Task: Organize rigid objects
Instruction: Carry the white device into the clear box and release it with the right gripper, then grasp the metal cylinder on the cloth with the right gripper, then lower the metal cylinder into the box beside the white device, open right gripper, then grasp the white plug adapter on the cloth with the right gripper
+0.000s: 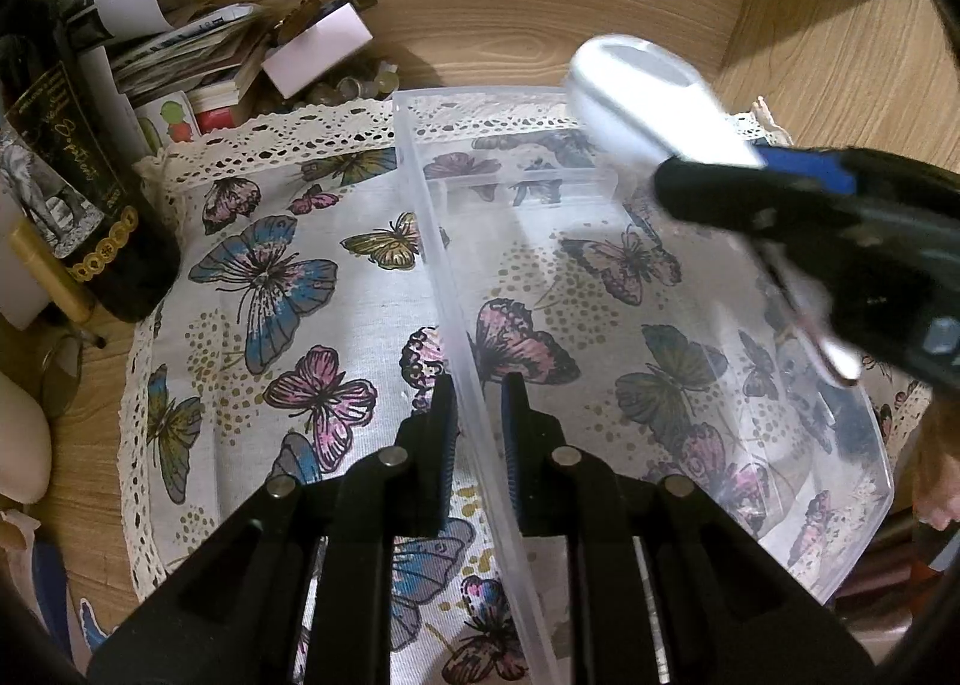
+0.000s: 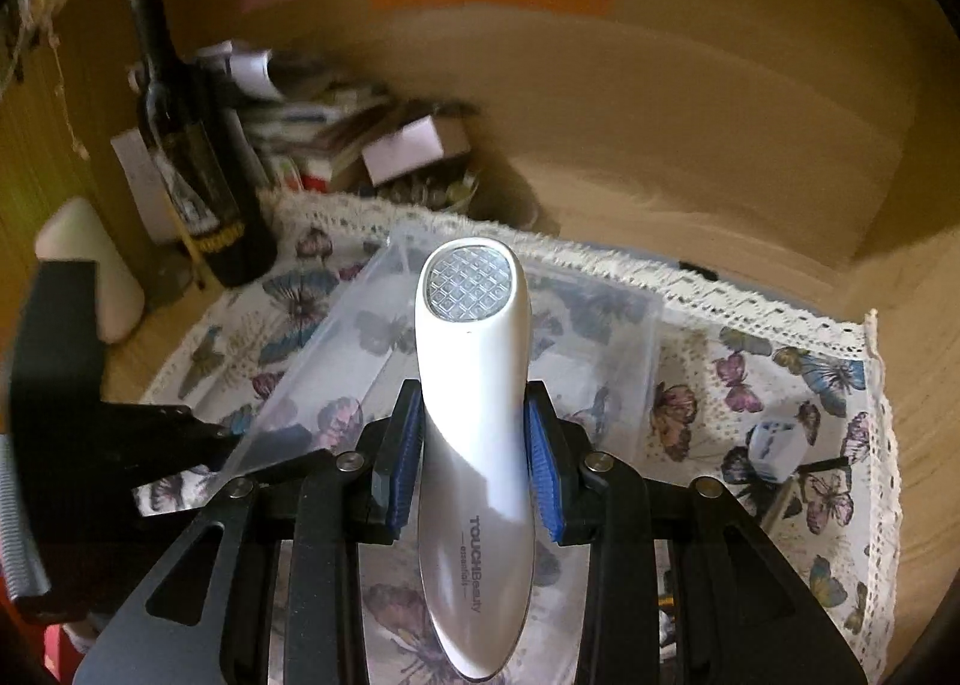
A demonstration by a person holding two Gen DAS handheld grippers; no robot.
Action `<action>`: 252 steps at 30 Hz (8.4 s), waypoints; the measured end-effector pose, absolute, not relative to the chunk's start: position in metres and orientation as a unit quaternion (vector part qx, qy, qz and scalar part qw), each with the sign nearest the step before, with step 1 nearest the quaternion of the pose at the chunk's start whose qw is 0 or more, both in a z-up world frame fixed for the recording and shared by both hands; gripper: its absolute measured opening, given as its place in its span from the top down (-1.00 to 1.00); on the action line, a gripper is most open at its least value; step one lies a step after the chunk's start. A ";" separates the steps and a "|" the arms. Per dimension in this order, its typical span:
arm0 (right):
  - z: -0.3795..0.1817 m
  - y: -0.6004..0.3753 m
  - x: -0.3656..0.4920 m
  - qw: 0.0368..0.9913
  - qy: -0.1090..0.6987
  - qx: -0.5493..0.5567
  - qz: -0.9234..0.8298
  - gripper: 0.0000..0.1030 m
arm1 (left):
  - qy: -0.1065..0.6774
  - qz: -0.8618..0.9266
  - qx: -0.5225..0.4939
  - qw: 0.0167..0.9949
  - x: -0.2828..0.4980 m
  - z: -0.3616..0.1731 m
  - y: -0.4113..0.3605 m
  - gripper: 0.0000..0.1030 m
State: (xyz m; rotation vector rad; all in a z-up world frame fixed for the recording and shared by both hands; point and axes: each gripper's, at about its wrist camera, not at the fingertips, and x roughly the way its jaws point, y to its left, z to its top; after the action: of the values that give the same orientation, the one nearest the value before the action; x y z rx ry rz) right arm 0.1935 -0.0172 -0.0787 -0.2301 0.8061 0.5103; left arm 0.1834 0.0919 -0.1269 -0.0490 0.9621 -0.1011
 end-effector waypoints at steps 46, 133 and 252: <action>-0.032 -0.119 0.178 0.932 0.326 -0.092 0.126 0.11 | 0.467 -0.048 -0.017 0.883 0.189 -0.131 0.091 0.69; -0.117 -0.190 0.213 0.922 0.383 -0.057 0.012 0.72 | 0.452 -0.031 -0.017 0.891 0.187 -0.124 0.086 0.69; -0.138 -0.181 0.234 0.886 0.456 -0.027 0.074 -0.22 | 0.459 -0.043 -0.029 0.887 0.196 -0.133 0.096 0.69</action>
State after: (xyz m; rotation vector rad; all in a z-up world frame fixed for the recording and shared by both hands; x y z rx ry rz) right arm 0.2342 -0.1808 -0.1380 -0.0568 0.9492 0.1533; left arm 0.1959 0.0958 -0.1325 -0.0603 0.9538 -0.0898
